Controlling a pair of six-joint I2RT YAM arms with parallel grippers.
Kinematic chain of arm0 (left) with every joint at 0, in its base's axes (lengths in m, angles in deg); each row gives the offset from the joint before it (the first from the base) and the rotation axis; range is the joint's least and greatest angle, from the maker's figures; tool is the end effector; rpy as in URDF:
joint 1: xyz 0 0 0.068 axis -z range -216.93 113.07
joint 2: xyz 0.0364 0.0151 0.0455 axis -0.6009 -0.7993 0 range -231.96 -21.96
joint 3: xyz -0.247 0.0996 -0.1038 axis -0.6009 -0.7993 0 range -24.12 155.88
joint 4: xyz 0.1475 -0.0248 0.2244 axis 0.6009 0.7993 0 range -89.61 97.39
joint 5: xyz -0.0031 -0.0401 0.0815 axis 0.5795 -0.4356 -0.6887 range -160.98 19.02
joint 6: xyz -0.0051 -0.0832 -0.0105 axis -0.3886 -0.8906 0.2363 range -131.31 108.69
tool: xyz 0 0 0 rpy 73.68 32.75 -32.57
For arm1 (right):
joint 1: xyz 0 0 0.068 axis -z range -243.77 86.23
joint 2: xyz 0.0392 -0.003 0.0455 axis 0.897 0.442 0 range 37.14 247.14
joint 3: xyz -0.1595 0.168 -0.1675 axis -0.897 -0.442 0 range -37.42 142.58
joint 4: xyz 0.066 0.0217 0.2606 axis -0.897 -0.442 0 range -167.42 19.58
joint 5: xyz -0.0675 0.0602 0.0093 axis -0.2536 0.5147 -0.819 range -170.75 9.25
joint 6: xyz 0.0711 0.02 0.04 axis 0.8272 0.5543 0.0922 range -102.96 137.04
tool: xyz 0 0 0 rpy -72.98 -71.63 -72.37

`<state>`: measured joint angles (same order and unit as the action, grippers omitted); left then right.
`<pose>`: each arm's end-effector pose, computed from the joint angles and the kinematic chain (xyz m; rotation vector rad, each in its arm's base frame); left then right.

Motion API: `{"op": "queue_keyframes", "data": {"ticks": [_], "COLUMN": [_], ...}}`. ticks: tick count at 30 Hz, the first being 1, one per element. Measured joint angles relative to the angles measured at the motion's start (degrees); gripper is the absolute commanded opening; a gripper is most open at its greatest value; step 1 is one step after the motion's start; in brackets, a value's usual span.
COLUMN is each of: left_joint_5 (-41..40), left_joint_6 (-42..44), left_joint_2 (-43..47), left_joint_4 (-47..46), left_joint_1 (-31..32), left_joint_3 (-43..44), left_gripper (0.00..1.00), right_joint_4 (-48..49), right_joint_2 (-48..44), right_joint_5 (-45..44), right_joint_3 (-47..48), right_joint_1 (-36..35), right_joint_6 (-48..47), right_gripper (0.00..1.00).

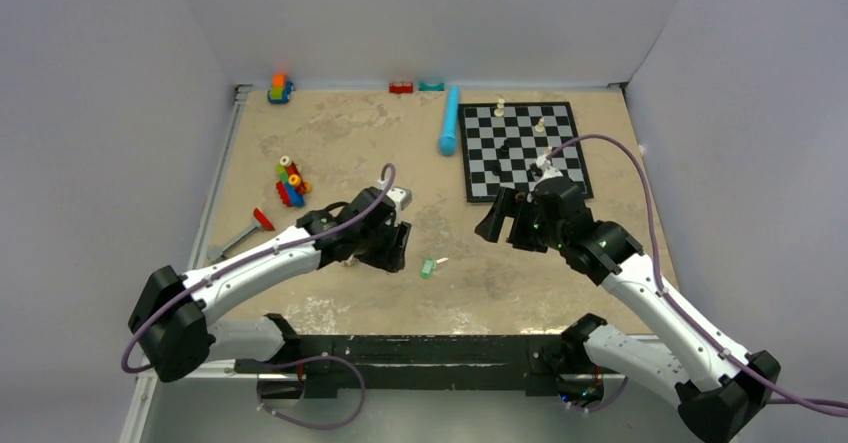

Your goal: Remove the keys from the keyring

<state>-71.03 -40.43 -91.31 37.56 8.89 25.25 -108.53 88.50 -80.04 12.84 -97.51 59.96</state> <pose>0.1820 -0.1872 0.2188 0.3841 2.6183 -0.4735 0.1792 0.1206 0.2921 0.1817 2.3523 0.7061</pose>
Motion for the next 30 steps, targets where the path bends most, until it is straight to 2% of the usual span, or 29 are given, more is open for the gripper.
{"op": "queue_keyframes", "data": {"ticks": [3, 9, 14, 19, 30], "left_joint_5": [2.1, 9.5, 14.9, 17.2, 15.5], "left_joint_6": [3.6, 11.8, 17.4, 21.3, 25.8], "left_joint_2": [-4.5, -14.2, -20.4, -22.1, -26.6], "left_joint_4": [-5.3, -14.8, -16.0, -17.4, -17.4], "left_joint_1": [0.5, 0.5, 0.5, 0.5, 0.4], "left_joint_3": [0.0, 0.1, 4.0, 5.4, 7.6], "left_gripper": [0.66, 0.65, 0.6, 0.51, 0.49], "right_joint_4": [0.0, -0.1, -0.1, -0.1, 0.0], "right_joint_2": [-0.3, -2.1, -2.9, -3.7, -4.9], "right_joint_5": [0.0, 0.2, 0.4, 1.3, 2.5], "right_joint_3": [-1.0, -1.6, -1.7, -2.1, -3.8], "right_joint_1": [0.0, 0.0, 0.0, 0.0, 0.0], "right_joint_6": [0.0, -0.1, -0.5, -0.5, -0.7], "right_gripper": [0.91, 0.93, 0.94, 0.94, 0.96]}}
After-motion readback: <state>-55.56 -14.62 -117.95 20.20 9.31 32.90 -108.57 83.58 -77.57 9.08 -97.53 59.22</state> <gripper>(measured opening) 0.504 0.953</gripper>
